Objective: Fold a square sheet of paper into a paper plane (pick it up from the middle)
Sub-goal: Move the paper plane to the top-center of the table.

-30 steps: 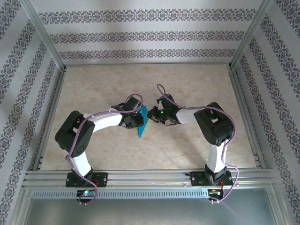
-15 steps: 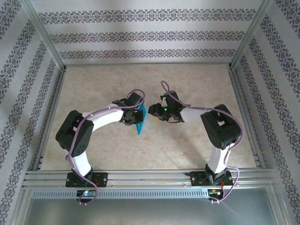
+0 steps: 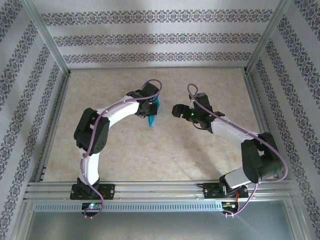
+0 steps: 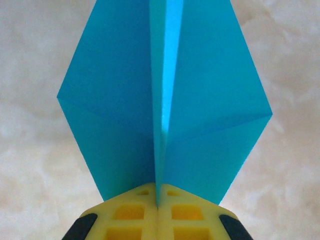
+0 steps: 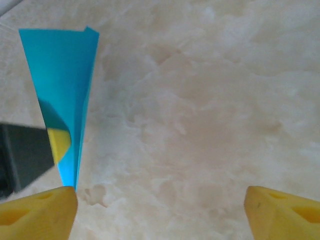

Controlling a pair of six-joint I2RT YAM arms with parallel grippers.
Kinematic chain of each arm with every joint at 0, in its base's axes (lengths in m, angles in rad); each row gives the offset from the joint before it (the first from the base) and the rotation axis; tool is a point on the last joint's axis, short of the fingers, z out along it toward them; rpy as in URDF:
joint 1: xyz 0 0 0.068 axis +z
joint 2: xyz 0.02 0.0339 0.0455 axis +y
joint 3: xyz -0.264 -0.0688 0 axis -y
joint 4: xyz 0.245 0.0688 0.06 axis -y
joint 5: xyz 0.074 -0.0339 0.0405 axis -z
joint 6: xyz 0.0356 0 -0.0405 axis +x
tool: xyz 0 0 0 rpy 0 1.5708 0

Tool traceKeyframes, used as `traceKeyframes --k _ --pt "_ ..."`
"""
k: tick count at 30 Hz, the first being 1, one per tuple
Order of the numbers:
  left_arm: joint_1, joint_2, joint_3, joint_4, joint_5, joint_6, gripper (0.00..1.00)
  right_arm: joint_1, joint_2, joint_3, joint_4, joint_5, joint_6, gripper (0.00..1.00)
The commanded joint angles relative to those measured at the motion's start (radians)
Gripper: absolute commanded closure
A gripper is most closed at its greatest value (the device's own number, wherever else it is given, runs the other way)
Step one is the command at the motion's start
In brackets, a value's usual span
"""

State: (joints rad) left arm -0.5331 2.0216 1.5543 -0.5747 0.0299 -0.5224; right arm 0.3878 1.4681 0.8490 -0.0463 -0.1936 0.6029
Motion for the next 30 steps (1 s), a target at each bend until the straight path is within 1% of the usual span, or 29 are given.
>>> traceKeyframes --k 1,3,14,22,25,30 --pt "0.026 0.055 0.099 -0.081 -0.039 0.046 1.00 -0.012 -0.037 -0.026 -0.024 0.060 -0.048 0.08" --pt "0.030 0.093 0.159 -0.103 -0.046 0.050 1.00 -0.013 -0.036 -0.031 -0.025 0.053 -0.049 0.07" --pt "0.045 0.282 0.397 -0.225 -0.064 0.063 1.00 -0.028 0.015 -0.044 0.000 -0.021 -0.022 0.08" --pt "0.058 0.339 0.456 -0.242 -0.064 0.051 1.00 -0.027 0.044 -0.042 0.014 -0.057 0.001 0.08" --pt "0.059 0.350 0.471 -0.249 -0.058 0.034 0.97 -0.027 0.048 -0.043 0.017 -0.059 0.004 0.08" --pt "0.060 0.368 0.494 -0.264 -0.064 -0.003 0.87 -0.027 0.061 -0.042 0.023 -0.068 0.015 0.09"
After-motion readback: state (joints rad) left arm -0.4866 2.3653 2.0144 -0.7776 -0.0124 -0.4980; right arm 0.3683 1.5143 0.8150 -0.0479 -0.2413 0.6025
